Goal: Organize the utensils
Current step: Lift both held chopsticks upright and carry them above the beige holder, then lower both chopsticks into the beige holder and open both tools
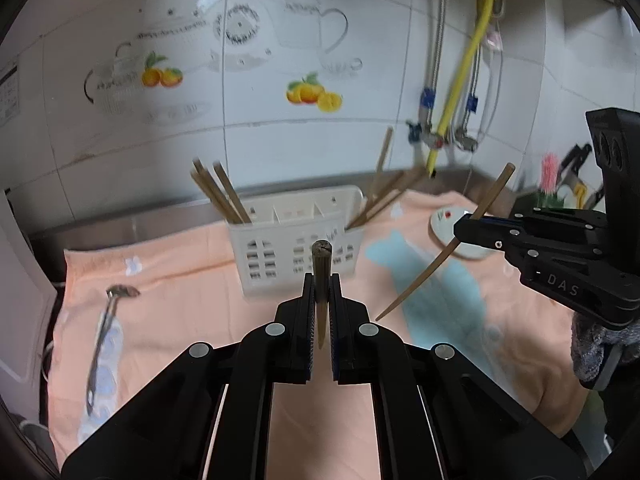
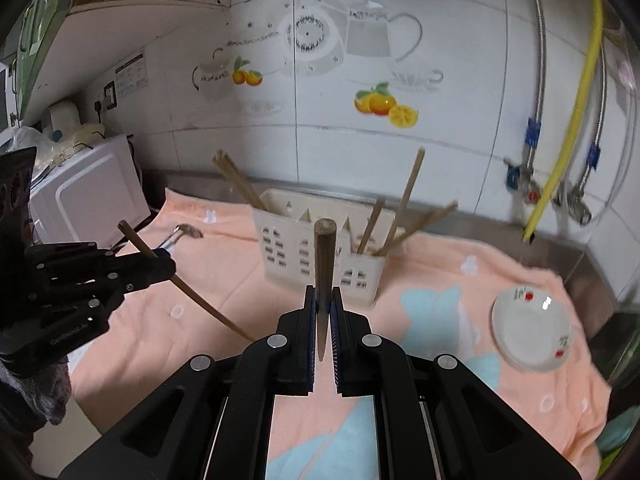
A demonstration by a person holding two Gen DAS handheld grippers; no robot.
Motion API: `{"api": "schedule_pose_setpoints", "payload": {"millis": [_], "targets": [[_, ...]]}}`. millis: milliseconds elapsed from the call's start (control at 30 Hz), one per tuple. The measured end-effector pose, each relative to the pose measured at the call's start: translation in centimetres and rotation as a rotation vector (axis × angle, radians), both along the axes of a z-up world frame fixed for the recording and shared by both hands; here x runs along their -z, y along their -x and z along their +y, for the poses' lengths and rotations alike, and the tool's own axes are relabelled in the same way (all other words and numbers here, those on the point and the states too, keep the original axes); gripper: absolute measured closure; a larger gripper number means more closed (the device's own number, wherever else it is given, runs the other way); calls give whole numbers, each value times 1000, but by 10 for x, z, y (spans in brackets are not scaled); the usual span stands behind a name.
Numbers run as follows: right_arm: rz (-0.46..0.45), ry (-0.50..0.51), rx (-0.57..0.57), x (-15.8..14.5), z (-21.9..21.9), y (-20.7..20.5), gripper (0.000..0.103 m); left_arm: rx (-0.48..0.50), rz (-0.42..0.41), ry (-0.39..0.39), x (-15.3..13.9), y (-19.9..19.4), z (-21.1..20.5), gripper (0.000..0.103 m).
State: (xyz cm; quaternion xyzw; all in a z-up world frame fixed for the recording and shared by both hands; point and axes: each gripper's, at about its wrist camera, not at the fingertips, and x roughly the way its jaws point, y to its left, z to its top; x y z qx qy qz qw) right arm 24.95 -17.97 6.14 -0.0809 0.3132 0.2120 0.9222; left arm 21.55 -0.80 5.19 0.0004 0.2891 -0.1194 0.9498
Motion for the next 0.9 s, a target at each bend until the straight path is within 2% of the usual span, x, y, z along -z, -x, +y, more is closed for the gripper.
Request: {"api": "schedule_pose_setpoints", "payload": {"millis": [233, 567, 700, 900], "targets": [[-43, -14, 4, -37, 3, -21, 96, -19, -66, -4, -42, -16, 8, 98], [-87, -62, 10, -74, 0, -41, 96, -50, -156, -38, -96, -45, 9, 98], [-113, -74, 27, -89, -1, -53, 96, -69, -159, -43, -100, -61, 9, 98], [-142, -95, 66, -101, -5, -75, 96, -94, -144, -48, -92, -87, 10, 98]]}}
